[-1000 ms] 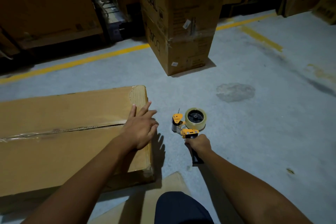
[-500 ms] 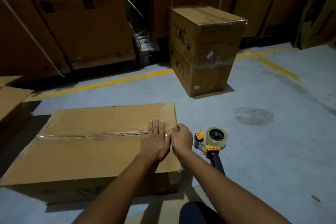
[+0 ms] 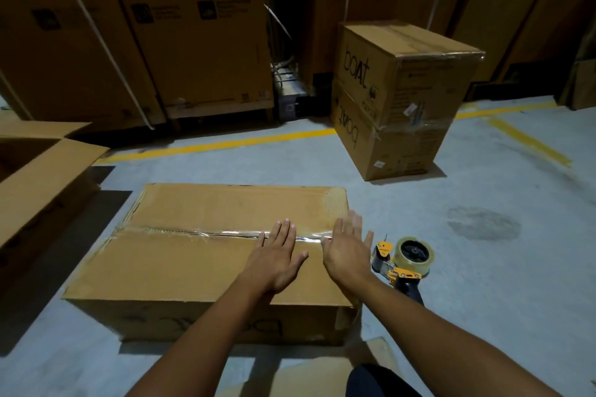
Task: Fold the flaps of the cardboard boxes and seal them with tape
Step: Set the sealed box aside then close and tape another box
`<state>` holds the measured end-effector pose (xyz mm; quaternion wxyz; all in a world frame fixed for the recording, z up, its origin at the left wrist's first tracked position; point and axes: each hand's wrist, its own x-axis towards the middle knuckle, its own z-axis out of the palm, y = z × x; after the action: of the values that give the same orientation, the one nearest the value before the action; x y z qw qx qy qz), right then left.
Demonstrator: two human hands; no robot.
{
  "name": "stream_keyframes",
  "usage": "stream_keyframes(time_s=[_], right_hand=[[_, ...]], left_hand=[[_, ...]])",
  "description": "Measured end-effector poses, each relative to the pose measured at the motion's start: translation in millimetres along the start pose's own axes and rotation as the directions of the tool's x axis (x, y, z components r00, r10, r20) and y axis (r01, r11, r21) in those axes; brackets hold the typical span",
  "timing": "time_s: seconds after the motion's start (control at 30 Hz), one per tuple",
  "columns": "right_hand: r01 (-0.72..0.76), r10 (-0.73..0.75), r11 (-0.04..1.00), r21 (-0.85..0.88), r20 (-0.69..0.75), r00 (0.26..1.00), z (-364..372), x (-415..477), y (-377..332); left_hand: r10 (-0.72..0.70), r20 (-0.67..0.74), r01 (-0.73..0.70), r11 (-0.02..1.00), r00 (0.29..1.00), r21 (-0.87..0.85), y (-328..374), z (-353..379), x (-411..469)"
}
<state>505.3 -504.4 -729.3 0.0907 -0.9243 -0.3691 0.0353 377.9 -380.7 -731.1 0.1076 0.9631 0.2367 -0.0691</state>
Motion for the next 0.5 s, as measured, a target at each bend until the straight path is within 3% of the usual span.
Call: stream_keyframes(time_s=[0.07,0.1,0.2,0.33,0.5], right_hand=[[0.262,-0.264,0.957,-0.123,-0.003,0.965,-0.4,-0.4,-2.5],[0.332,-0.328,0.934,-0.135,0.05,0.943,-1.7,0.9,-5.3],[0.224,-0.203,0.971,-0.082,0.208,0.957,-5.7,1.2,-28.4],[0.015,-0.021,0.999,0.03,0.244,0.97,5.2,-17.3,-89.4],[0.133,-0.142,0.99,0.053,0.227,0.964,18.6,-20.0,-149.1]], left_hand=[[-0.023,-0.005,0.023,1.0,1.0,-0.004,-11.9,-1.1,-7.5],[-0.035,-0.009,0.035,0.999,0.999,-0.004,-18.7,-1.8,-11.2],[-0.066,-0.031,0.065,0.998,0.997,-0.016,-42.0,-5.6,-21.9],[-0.099,-0.08,0.097,0.995,0.992,-0.034,-64.5,-9.5,-33.0],[-0.148,-0.1,0.145,0.989,0.984,-0.035,-100.7,-14.6,-47.6]])
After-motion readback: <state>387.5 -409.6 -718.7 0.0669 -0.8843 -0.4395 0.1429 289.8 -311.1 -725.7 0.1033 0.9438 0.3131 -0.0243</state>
